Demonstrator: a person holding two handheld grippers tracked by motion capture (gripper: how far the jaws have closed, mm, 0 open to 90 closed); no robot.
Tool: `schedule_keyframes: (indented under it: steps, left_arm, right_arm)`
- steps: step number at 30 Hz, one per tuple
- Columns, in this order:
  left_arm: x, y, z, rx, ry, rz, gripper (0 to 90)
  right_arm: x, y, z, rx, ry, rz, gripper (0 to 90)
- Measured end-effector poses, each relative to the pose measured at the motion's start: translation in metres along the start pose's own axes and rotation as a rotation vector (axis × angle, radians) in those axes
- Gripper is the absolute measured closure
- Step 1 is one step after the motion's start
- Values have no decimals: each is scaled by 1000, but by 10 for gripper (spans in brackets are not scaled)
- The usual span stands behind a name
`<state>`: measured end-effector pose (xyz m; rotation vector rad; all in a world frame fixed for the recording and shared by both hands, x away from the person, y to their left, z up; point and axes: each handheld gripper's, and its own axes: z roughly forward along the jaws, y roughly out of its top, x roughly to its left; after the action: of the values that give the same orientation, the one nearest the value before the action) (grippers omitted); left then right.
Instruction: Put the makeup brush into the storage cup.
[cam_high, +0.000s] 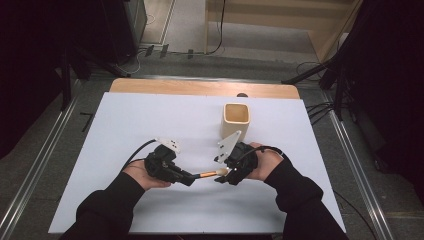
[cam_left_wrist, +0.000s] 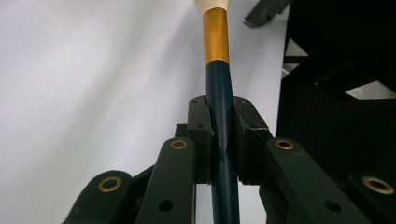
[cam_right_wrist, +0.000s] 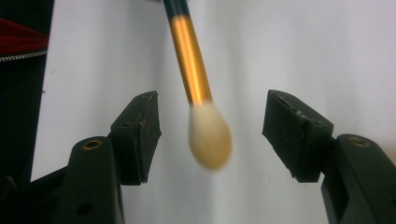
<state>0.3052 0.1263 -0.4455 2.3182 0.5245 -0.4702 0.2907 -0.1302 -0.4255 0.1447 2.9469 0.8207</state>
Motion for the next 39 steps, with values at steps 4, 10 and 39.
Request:
schedule_keyframes:
  steps: [4, 10, 39]
  left_arm:
    - [2, -6, -11, -35, 13, -21, 797]
    - [4, -14, -23, -104, 33, -39, 797]
    - [-7, -29, -37, -483, 41, -179, 797]
  right_arm:
    - [0, -16, -6, -30, -37, 53, 359]
    - [2, -36, -13, -95, -89, 146, 341]
    - [21, -59, -10, -648, 8, 609, 224]
